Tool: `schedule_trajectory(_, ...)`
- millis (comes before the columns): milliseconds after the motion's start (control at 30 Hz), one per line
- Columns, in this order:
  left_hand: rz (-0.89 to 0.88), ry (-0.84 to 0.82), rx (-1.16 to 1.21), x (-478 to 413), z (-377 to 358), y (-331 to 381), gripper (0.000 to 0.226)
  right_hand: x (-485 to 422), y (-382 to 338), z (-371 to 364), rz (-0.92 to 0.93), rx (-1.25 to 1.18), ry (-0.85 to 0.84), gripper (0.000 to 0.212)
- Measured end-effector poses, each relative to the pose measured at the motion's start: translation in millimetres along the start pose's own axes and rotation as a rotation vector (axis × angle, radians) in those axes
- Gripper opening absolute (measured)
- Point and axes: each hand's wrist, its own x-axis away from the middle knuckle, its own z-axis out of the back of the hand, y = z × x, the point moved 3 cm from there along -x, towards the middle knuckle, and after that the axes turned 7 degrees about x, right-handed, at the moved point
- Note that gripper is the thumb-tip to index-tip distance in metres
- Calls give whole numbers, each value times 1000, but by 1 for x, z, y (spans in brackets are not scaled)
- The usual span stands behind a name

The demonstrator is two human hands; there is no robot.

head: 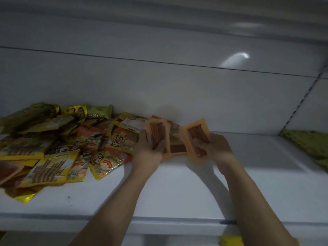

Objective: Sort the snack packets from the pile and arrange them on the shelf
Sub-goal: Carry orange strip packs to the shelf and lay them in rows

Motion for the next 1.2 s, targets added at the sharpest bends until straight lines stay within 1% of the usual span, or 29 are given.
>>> schedule_trajectory(67, -6, 1, -26, 0, 0, 0, 36, 13, -1, -6, -21, -133, 58, 22)
schedule_trajectory(133, -12, -8, -54, 1, -2, 1, 30, 25, 2, -9, -41, -164, 153, 32)
schedule_trajectory(167, -14, -18, -63, 1, -3, 1, 28, 31, 3, -10, -48, -180, 200, 33)
schedule_trajectory(233, -15, -52, -59, 3, -5, 5, 26, 40, 3, -11, -58, -227, 260, 18)
schedule_trajectory(267, -12, -73, -66, 3, -7, 6, 26, 44, 4, -10, -71, -244, 274, 8)
schedule_trajectory(300, -7, -96, -80, 4, -8, 6, 25, 48, 4, -10, -89, -264, 277, 5)
schedule_trajectory(433, 23, -174, -154, 6, -9, 10, 30, 66, -1, -1, -151, -359, 252, 19)
schedule_trajectory(533, 0, -194, -210, 13, -18, 21, 25, 79, 4, 15, -165, -378, 261, 13)
schedule_trajectory(600, -33, -215, -210, 23, -33, 30, 28, 88, 9, 31, -152, -373, 270, 14)
schedule_trajectory(700, -83, -254, -166, 43, -66, 43, 39, 104, 21, 64, -141, -357, 329, 16)
schedule_trajectory(800, -105, -327, -144, 70, -107, 52, 29, 124, 35, 110, -114, -308, 449, 15)
schedule_trajectory(867, -101, -374, -119, 90, -136, 54, 25, 141, 45, 144, -88, -264, 529, 19)
schedule_trajectory(1000, -110, -476, -41, 139, -200, 66, 28, 179, 72, 214, -71, -220, 662, 23)
schedule_trajectory(1200, -117, -638, 39, 223, -292, 84, 26, 241, 116, 309, -126, -208, 845, 21)
